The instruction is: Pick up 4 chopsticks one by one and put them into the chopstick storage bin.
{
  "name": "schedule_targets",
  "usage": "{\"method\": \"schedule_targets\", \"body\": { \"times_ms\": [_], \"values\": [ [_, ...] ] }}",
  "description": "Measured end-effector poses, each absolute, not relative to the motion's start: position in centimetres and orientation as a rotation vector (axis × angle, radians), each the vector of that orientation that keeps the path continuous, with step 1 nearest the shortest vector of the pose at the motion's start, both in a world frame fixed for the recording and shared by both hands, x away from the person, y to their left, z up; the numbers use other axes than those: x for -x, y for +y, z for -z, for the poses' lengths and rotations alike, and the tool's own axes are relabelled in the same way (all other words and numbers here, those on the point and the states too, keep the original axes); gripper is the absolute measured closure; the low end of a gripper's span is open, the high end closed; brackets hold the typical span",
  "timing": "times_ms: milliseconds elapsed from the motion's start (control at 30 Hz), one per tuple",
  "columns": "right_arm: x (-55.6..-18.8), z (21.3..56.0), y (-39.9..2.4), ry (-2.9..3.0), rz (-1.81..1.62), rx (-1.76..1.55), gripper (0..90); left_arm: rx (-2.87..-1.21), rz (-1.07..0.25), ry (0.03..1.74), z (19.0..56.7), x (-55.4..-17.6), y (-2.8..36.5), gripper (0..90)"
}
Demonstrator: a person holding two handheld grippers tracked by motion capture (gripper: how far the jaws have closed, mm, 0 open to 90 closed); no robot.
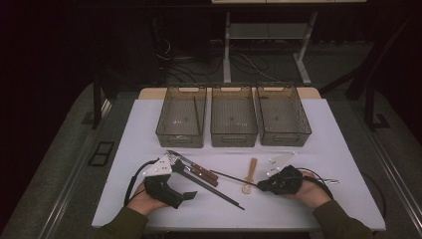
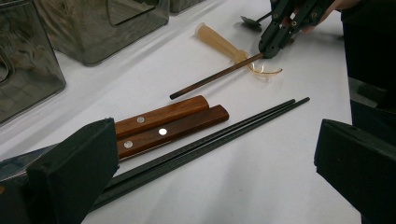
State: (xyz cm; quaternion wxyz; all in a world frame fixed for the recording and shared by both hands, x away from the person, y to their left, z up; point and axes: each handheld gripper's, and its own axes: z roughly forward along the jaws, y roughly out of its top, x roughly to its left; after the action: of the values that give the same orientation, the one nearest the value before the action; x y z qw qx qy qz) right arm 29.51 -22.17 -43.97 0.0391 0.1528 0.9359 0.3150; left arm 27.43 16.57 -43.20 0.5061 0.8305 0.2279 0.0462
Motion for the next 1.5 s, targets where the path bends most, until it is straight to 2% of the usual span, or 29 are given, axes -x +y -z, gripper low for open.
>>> {"method": "schedule_targets", "body": {
  "times_ms": [1500],
  "values": [
    [-30.1, 40.8, -23.0, 2.600, -1.342, -0.750, 84.7, -2.006, -0.097, 0.552, 43.5, -27.5, 16.4, 0.0]
  ]
}}
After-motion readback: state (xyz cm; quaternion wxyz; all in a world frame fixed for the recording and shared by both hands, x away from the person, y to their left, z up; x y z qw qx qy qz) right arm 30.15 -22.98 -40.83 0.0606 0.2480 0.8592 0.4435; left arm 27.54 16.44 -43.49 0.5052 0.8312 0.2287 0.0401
